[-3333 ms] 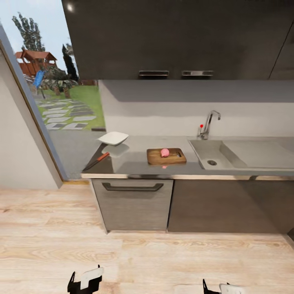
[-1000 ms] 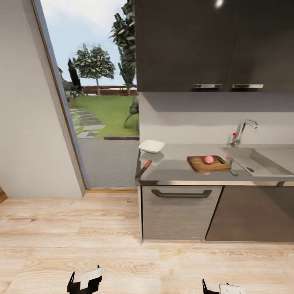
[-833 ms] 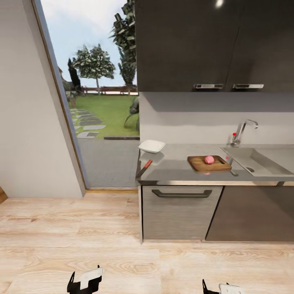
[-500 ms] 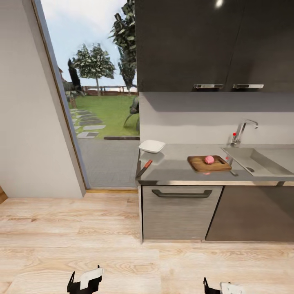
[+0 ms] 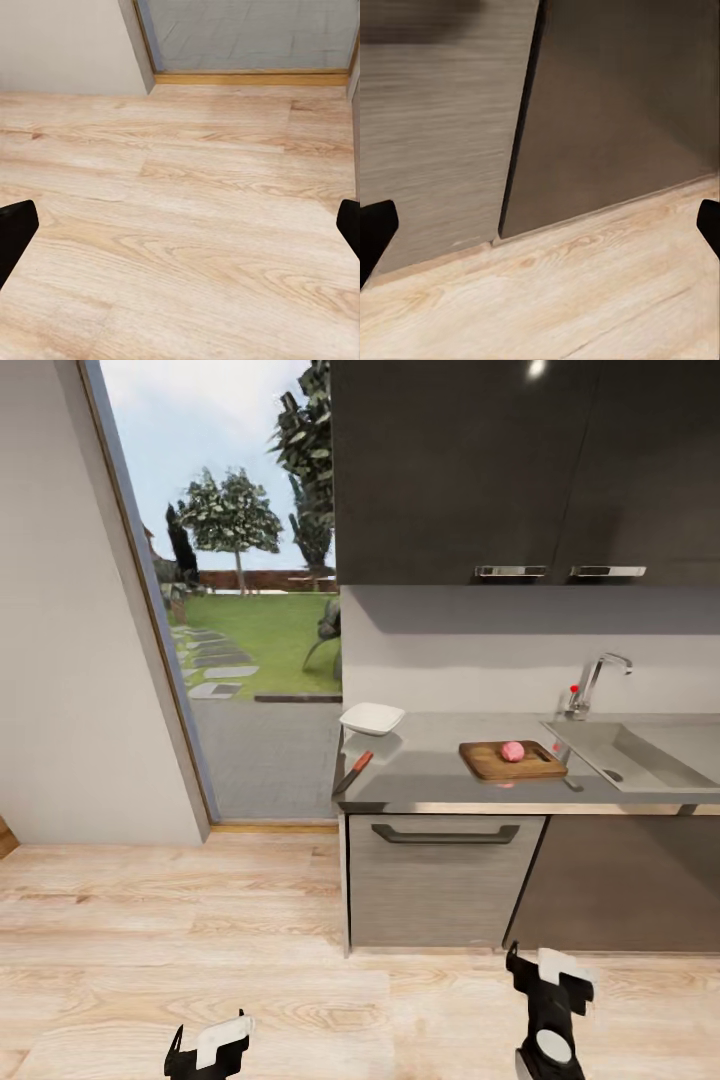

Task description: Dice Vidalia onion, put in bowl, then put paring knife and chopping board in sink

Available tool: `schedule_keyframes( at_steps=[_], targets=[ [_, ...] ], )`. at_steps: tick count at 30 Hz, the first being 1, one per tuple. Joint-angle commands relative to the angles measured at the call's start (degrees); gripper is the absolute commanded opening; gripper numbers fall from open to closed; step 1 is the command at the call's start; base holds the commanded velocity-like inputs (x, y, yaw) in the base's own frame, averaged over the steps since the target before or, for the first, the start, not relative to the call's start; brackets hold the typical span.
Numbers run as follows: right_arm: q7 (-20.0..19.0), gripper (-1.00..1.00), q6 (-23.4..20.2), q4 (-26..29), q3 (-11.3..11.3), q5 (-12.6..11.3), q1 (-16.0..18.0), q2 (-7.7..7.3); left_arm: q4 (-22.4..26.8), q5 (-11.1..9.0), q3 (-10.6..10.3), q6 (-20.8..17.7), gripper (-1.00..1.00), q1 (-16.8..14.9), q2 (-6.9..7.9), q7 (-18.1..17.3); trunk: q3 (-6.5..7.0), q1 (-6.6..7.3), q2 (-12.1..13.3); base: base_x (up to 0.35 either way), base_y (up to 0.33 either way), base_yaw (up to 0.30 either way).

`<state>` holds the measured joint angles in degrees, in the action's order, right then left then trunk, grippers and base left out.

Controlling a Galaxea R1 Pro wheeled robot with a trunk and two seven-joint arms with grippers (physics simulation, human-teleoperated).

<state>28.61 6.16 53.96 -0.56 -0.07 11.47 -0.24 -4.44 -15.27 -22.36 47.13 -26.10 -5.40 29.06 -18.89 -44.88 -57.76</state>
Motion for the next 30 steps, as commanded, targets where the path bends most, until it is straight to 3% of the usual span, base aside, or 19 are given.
schedule_keyframes(
  at_steps=[1,9,15,20,25,30],
  targets=[
    [0.43,1.0,-2.32,3.67,0.03,0.15,0.01,0.02,-0.22,-0.29,-0.49,0.24,1.0,-0.09,-0.05,0.2,-0.07,-0.01,-0.05,0.0,0.0,0.0],
    [2.93,1.0,-15.55,20.7,0.31,0.45,0.05,0.11,-0.22,-0.29,-0.49,0.24,1.0,-0.09,-0.05,0.2,-0.07,-0.01,-0.05,0.0,0.0,0.0],
    [5.41,1.0,-23.99,30.56,3.4,1.1,1.06,0.1,-0.22,-0.29,-0.49,-0.8,1.0,-0.09,-0.05,0.2,-0.07,-0.01,-0.05,0.0,0.0,0.0],
    [8.02,1.0,-28.26,33.55,5.05,2.72,4.49,0.93,-0.22,-0.29,-0.49,-1.16,1.0,-0.09,-0.05,0.18,-0.07,-0.01,-0.05,0.0,0.0,0.0],
    [8.99,1.0,-31.57,34.2,5.46,4.85,8.17,3.04,-0.22,-0.28,-0.49,-1.24,1.0,-0.09,-0.05,0.15,-0.07,-0.01,-0.05,0.0,0.0,0.0],
    [9.09,1.0,-34.15,34.34,5.62,8.67,12.28,5.61,-0.22,-0.29,-0.49,-1.25,1.0,-0.09,-0.05,0.06,-0.07,-0.01,-0.05,0.0,0.0,0.0]
  ],
)
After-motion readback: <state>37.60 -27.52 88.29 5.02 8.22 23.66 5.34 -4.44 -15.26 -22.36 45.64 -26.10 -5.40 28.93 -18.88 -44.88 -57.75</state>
